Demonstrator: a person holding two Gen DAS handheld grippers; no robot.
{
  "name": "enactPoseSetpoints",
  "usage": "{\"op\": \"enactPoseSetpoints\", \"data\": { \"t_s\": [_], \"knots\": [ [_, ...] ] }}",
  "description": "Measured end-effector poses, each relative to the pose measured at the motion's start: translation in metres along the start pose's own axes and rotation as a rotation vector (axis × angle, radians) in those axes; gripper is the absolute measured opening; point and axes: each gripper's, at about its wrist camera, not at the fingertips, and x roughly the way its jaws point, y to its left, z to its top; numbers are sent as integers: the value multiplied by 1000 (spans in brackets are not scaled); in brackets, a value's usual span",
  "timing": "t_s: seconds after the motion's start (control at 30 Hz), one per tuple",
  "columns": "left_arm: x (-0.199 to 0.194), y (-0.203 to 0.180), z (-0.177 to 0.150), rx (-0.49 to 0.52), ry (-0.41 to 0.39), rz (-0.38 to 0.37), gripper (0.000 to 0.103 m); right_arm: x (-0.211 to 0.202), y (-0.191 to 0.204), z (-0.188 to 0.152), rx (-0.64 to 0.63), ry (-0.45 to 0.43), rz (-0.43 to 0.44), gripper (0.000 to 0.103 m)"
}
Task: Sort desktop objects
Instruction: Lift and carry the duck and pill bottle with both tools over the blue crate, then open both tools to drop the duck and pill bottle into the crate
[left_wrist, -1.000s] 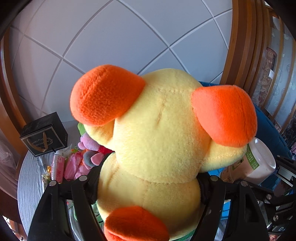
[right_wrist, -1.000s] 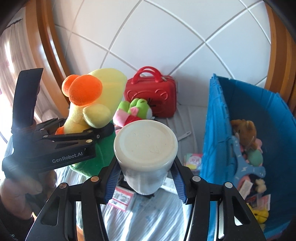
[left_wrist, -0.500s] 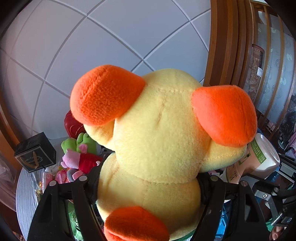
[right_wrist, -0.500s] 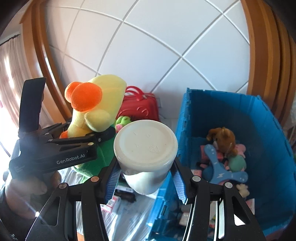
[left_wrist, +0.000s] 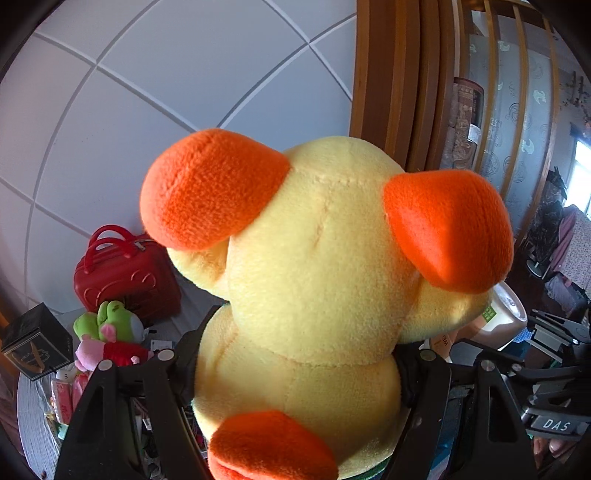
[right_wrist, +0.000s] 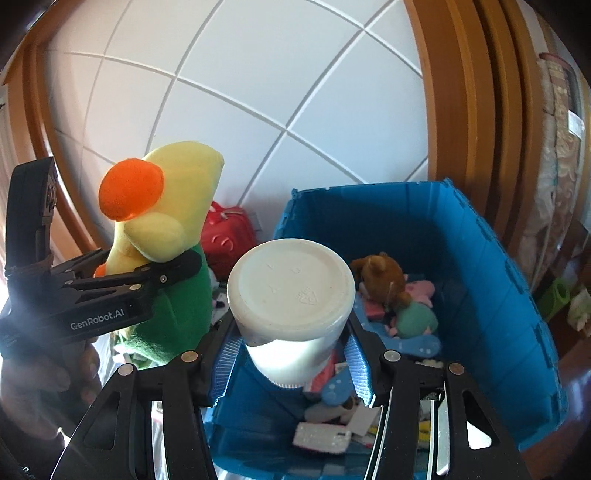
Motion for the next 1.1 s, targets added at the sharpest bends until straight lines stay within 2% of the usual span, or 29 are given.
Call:
{"op": "enactPoseSetpoints", "data": {
  "t_s": [0.17, 0.43, 0.9, 1.0, 1.03, 1.07, 1.1],
  "knots": [
    [16, -34, 10, 20, 11, -57, 77, -2, -30, 1, 38, -4, -41, 53],
    [51, -66, 10, 34, 67, -128, 77, 5, -66, 4, 80, 12, -107, 53],
    [76, -68, 13, 37, 98, -135, 79, 27, -94, 1, 98, 52, -151, 53],
    [79, -69, 15, 39, 93, -133, 88, 32, -97, 3, 92, 54, -168, 53],
    [80, -68, 16, 40, 87, -121, 94, 32, -98, 4, 87, 53, -190, 62],
    [81, -67, 17, 33, 86, -109, 100, 32, -98, 4, 85, 50, -217, 86],
    [83, -64, 18, 21, 94, -99, 103, 29, -98, 4, 86, 39, -239, 99]
  ]
}}
